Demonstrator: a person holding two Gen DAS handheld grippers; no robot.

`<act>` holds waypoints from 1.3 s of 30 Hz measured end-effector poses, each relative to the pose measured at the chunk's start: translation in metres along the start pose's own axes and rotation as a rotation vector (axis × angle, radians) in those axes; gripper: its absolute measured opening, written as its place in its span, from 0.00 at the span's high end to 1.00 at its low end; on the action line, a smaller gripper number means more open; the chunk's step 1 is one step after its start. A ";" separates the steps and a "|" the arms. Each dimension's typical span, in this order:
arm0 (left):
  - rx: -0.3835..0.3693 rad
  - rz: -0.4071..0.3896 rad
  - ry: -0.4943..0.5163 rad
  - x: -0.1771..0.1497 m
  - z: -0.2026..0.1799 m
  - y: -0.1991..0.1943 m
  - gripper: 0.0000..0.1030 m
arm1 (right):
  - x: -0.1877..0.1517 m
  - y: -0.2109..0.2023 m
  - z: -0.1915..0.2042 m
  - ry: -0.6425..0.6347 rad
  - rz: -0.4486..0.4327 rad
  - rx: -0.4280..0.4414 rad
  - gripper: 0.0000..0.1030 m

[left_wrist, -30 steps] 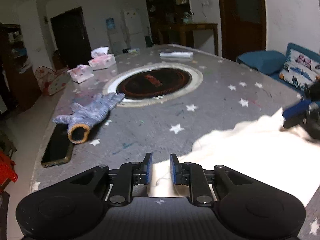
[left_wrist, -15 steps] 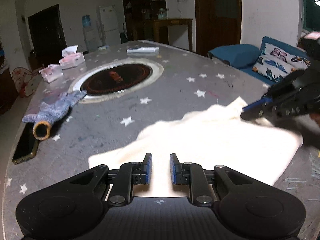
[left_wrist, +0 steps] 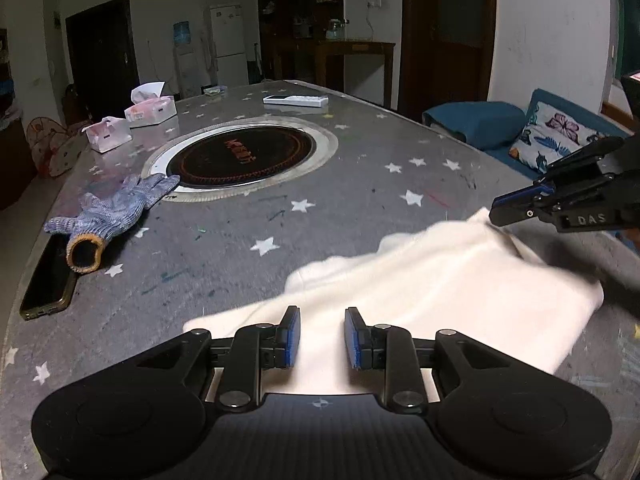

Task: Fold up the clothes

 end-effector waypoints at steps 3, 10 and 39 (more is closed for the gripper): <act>-0.008 0.001 -0.016 0.005 0.000 0.007 0.75 | 0.008 0.003 0.009 -0.001 -0.007 0.064 0.94; -0.014 0.019 -0.025 0.007 0.001 0.020 0.75 | 0.014 0.047 0.024 0.000 0.058 0.111 0.94; 0.001 -0.041 -0.052 -0.036 -0.013 -0.057 0.75 | -0.035 -0.036 0.041 -0.113 0.045 0.220 0.92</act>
Point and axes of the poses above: each gripper's, at about its wrist camera, not at the fingertips, and y roughly the way its jaws point, z to its left, x to its top, the point moved 1 cm from there along y, roughly the way its jaws point, and after that the axes turned 4 degrees about y, right-handed, at the moved point
